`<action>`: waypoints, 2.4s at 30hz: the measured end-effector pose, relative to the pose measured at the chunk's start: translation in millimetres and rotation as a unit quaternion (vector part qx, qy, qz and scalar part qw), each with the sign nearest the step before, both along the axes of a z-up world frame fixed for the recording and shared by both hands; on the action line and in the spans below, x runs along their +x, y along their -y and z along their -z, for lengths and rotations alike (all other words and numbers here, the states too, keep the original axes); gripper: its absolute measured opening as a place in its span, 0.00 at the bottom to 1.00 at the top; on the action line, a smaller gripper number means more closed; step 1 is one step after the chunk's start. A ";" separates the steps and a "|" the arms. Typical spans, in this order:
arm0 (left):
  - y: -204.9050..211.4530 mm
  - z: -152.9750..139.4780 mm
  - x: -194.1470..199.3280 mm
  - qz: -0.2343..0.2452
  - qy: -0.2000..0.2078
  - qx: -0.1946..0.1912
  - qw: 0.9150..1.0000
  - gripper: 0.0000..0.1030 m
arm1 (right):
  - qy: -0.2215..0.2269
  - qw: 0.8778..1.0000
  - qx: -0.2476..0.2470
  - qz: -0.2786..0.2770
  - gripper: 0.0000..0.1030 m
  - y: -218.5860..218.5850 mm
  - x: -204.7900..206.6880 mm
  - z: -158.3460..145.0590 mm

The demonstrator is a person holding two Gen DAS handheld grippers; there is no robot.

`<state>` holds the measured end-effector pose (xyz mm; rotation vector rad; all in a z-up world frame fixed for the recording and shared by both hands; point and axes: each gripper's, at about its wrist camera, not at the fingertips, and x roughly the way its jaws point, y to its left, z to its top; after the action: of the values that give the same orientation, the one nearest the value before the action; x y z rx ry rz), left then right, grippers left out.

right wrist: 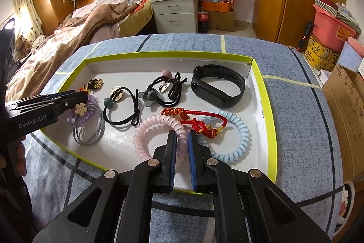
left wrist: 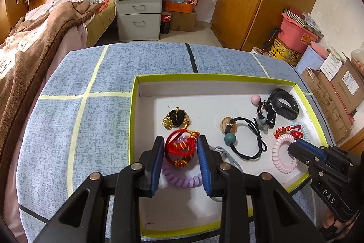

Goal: Organize jewelry

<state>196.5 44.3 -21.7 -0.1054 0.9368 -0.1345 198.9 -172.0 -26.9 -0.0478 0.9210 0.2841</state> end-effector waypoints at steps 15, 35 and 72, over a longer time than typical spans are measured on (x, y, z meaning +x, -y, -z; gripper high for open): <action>1.1 -2.9 -6.3 -0.004 0.001 0.003 1.000 0.43 | 0.011 1.000 -0.001 0.003 0.38 2.0 -2.5 -6.7; 7.5 -30.9 -82.3 -0.067 0.069 0.046 0.994 0.53 | 0.063 0.998 0.007 0.029 0.38 7.8 -59.6 -37.0; 34.2 -44.8 -156.0 -0.080 0.119 0.065 0.988 0.53 | 0.105 0.993 0.033 0.031 0.43 1.0 -126.7 -47.6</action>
<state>40.5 10.1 23.1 -0.0431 0.6932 0.0626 72.2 -173.0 20.7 0.0123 0.7019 0.2465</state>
